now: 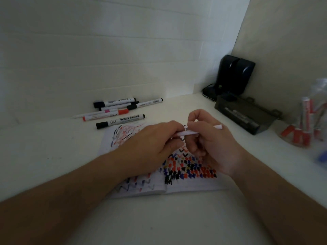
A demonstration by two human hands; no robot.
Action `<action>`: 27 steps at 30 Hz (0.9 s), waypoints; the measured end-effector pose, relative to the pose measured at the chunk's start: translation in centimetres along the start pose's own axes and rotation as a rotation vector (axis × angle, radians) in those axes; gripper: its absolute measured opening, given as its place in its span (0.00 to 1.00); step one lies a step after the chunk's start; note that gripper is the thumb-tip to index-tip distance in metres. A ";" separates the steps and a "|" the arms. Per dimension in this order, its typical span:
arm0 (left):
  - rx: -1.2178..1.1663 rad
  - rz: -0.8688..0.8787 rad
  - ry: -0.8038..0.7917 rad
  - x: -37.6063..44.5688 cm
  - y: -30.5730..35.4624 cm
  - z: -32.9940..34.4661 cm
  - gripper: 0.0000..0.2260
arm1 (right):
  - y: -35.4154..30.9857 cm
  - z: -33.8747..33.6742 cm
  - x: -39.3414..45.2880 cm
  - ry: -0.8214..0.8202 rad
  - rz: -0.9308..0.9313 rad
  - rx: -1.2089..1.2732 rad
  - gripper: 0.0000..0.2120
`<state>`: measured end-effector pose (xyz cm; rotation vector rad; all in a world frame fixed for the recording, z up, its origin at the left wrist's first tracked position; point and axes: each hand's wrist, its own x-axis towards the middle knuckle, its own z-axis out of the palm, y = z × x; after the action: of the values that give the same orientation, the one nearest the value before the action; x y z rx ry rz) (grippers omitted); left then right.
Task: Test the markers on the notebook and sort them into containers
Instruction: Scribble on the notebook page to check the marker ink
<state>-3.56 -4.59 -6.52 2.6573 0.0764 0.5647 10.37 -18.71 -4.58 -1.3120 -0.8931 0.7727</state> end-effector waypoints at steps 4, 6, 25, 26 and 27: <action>0.057 0.028 0.024 -0.1 0.5 0.3 0.04 | 0.4 0.3 0.1 -0.019 -0.007 -0.002 0.04; 0.086 0.037 0.011 -0.2 0.5 0.3 0.05 | 0.4 0.4 0.0 -0.037 -0.005 0.011 0.05; -0.097 -0.170 -0.377 -0.3 -0.6 -2.3 0.13 | -4.2 -3.3 -1.5 -0.199 0.067 0.112 0.10; -0.091 -0.161 -0.380 -0.3 -0.7 -2.3 0.13 | -4.0 -2.5 -1.9 -0.212 0.084 0.036 0.10; -0.083 -0.150 -0.376 -0.3 -0.6 -2.1 0.14 | -3.3 -1.9 -2.3 -0.228 0.094 -0.030 0.09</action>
<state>-4.66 -3.21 -5.11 2.6008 0.1369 0.0155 10.89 -21.96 -1.57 -1.3176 -1.0320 1.0005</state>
